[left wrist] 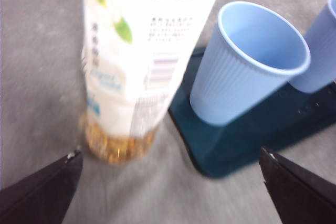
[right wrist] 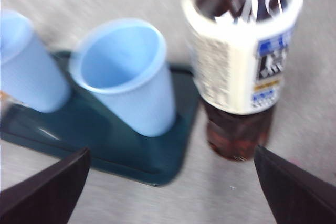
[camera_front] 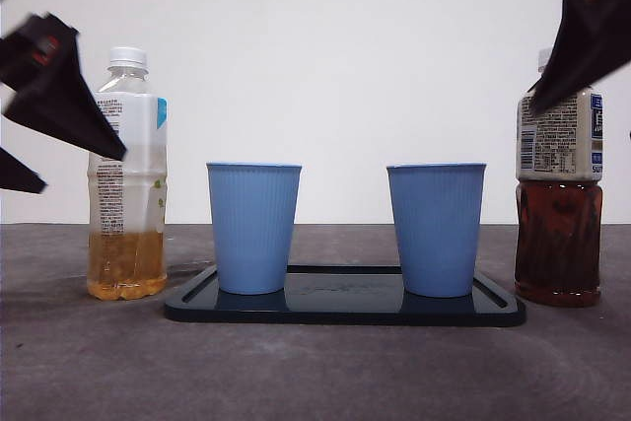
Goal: Pour the drink into the cup
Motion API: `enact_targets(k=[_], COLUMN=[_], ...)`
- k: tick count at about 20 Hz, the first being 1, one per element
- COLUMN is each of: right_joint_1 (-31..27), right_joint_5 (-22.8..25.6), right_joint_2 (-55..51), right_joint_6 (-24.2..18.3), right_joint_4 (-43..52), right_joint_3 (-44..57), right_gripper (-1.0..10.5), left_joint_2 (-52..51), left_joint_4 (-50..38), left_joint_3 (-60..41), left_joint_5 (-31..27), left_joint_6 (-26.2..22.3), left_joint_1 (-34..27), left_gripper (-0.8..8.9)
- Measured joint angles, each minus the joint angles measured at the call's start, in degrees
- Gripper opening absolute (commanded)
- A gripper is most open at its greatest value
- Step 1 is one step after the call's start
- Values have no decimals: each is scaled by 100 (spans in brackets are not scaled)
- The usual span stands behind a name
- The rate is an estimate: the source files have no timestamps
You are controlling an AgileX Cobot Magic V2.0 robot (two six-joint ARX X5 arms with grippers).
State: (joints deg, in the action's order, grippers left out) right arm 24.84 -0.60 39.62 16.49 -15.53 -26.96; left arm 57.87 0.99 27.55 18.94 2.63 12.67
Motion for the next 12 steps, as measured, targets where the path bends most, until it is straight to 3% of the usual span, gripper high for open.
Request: enact_targets(k=[3, 12], right_joint_1=[170, 249], right_joint_5=[-7, 35], right_joint_2=[-514, -1375], right_joint_6=[138, 179], right_joint_4=[-317, -846], right_joint_3=[-63, -887], right_gripper=[497, 493], left_joint_2=[616, 2396], left_joint_4=[-763, -2780], left_joint_3=[0, 0], left_joint_5=[-398, -522], left_joint_6=[4, -15], left_joint_1=[72, 70], left_gripper=[631, 630])
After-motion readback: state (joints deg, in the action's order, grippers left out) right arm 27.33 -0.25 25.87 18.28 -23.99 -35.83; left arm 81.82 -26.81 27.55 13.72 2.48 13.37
